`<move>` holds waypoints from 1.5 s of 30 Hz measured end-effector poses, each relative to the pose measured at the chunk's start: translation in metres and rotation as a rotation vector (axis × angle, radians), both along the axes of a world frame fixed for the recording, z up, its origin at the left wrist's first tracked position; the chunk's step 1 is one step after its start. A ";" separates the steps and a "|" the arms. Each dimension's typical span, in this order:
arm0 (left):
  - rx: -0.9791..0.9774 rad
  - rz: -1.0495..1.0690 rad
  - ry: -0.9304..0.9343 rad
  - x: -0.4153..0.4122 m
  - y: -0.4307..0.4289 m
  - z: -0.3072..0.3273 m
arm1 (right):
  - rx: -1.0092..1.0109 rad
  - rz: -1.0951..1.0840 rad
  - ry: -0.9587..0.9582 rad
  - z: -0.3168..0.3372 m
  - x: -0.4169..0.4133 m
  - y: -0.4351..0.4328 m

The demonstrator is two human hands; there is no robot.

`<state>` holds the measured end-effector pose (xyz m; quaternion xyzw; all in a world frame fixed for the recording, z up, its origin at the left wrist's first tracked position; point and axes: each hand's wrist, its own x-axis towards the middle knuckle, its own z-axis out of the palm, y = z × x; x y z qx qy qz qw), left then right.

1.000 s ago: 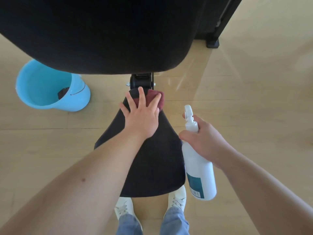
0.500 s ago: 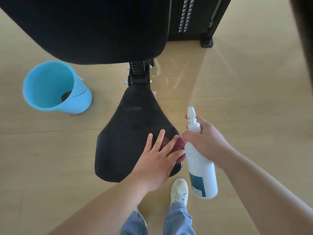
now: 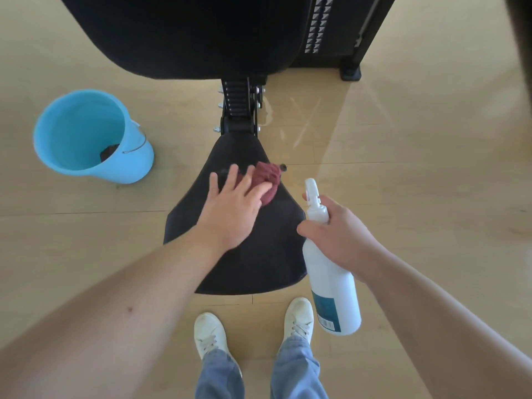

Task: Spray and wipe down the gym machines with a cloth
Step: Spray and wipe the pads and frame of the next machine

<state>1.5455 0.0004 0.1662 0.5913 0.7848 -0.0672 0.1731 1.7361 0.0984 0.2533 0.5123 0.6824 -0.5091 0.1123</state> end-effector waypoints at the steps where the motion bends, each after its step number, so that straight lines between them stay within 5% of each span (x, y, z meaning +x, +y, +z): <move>1: 0.013 -0.074 -0.027 0.010 -0.015 0.004 | 0.000 0.000 0.004 0.001 0.000 -0.001; 7: -0.042 -0.266 -0.117 0.055 -0.110 0.018 | 0.009 0.024 -0.005 0.005 -0.009 -0.006; 23: -0.028 0.329 -0.033 -0.055 0.013 -0.020 | 0.017 0.066 0.005 -0.004 -0.047 -0.011; 36: -0.024 0.031 -0.062 0.013 -0.157 0.010 | -0.007 0.066 0.014 0.003 -0.055 -0.023; 45: -0.041 0.241 -0.047 -0.048 -0.047 -0.014 | -0.004 0.062 -0.012 -0.003 -0.055 -0.022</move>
